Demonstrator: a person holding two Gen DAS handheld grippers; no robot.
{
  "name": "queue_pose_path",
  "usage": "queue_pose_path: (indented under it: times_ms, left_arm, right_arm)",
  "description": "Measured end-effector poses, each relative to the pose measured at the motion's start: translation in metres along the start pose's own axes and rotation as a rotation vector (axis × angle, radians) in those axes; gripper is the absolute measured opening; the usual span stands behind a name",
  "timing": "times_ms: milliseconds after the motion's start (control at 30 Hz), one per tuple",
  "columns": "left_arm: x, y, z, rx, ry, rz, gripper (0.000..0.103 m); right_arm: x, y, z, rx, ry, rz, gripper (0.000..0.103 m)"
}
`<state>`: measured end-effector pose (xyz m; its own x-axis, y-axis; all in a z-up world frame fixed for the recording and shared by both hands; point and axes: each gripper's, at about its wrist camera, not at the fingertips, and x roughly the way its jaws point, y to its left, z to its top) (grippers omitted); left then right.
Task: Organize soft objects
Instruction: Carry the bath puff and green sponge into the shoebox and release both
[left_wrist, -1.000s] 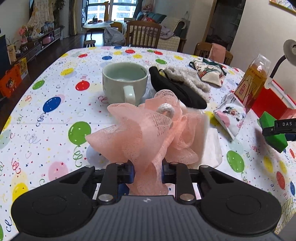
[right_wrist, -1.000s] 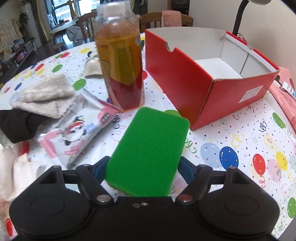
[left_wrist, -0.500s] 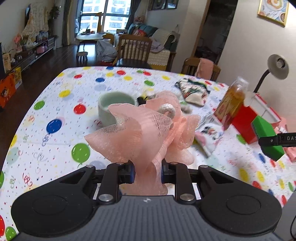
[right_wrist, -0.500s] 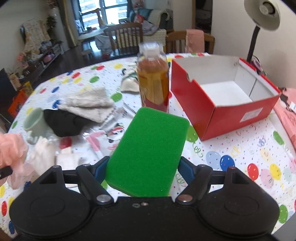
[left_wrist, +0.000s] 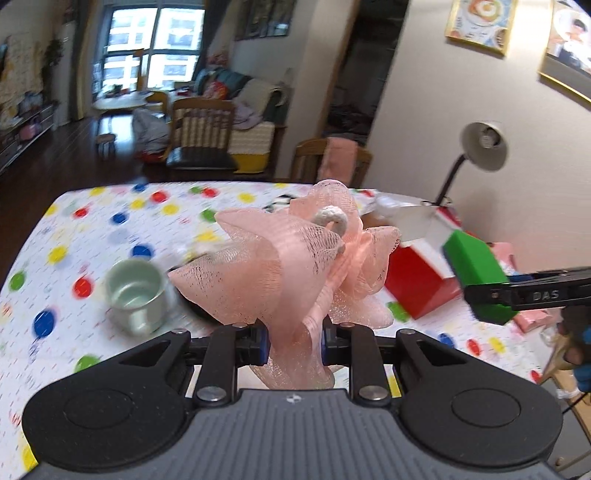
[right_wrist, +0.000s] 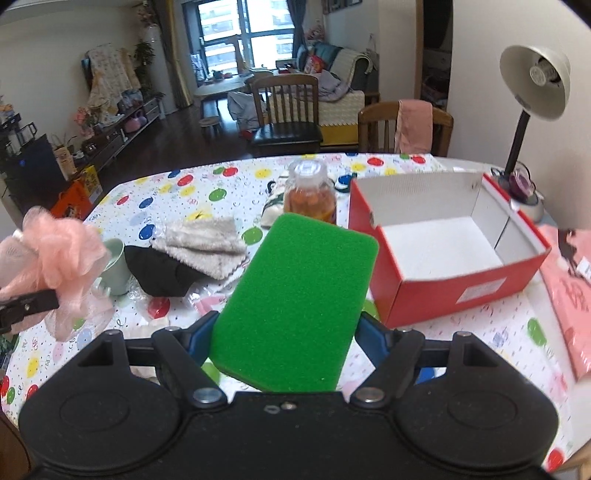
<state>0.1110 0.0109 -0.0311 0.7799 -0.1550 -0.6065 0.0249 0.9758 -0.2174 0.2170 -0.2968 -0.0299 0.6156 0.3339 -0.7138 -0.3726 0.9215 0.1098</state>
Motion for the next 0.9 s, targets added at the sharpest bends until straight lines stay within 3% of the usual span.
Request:
queue_pose_path:
  times_ms: [300,900]
  left_arm:
    - [0.039,-0.079,0.049,0.087,-0.009,-0.095,0.023]
    - [0.164,-0.234,0.115,0.201,0.043,-0.155,0.023]
  right_arm:
    - [0.000,-0.058,0.026,-0.038,0.007,0.002,0.078]
    - [0.033,-0.185,0.056,-0.058,0.030,-0.017,0.078]
